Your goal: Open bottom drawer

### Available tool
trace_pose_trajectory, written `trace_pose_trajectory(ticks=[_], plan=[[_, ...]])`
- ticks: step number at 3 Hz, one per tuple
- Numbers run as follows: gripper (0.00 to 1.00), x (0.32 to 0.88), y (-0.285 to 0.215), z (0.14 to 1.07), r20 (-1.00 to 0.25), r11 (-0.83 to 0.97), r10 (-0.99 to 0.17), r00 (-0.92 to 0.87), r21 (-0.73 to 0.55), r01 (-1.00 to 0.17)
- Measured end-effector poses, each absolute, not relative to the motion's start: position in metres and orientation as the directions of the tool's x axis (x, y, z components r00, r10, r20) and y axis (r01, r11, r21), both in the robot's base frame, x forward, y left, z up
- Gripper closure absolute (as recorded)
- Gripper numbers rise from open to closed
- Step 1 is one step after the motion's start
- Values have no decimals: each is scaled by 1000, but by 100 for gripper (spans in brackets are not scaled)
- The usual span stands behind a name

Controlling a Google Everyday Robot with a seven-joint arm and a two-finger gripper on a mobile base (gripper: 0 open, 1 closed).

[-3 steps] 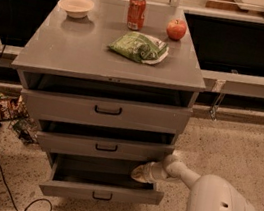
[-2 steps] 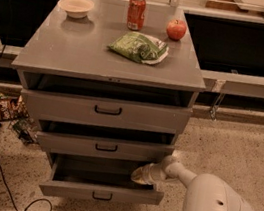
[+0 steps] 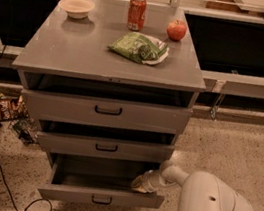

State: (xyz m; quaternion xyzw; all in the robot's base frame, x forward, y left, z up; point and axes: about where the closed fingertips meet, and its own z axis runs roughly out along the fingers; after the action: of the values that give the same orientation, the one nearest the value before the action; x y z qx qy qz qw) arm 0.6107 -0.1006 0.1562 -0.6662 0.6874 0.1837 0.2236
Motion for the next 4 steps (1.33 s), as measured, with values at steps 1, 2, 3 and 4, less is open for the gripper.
trace_pose_trajectory(ticks=[1,2,3,4], plan=[[100,611,-101,161,-552,45,-834,-13,-45,-998],[100,585,-107,157,-537,60,-841,-63,24,-998],[100,577,-109,156,-531,65,-843,-80,47,-997],[100,554,-114,144,-497,109,-850,-175,158,-981]])
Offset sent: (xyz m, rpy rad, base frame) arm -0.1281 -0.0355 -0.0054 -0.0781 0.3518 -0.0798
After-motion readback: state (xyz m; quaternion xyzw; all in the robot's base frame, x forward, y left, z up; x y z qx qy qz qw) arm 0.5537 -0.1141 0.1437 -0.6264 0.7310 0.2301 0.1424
